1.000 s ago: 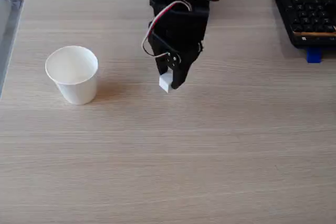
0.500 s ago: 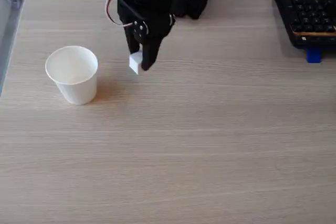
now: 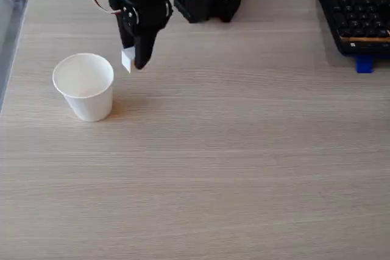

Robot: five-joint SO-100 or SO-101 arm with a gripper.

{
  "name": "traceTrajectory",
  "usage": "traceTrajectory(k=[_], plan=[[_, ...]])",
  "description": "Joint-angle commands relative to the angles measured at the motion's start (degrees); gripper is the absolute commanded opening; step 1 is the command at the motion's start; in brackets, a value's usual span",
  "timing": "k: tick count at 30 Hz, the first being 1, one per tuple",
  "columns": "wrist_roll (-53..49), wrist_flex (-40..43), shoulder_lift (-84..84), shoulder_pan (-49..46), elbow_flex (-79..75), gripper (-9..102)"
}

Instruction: Grasp a block and put it in the bin.

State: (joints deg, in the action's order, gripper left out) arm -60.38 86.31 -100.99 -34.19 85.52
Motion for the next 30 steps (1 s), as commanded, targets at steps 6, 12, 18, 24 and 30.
traceTrajectory(k=[6, 12, 18, 24, 30], plan=[[-0.53, -1.41, 2.72, -1.85, -5.01, 0], [-0.26, -1.67, 9.32, -3.08, -10.2, 0], [-0.44, -0.09, 18.37, -5.45, -20.3, 0], [-0.7, 1.49, 23.38, -6.77, -25.75, 0], [-0.62, 1.41, 24.35, -7.03, -26.81, 0]])
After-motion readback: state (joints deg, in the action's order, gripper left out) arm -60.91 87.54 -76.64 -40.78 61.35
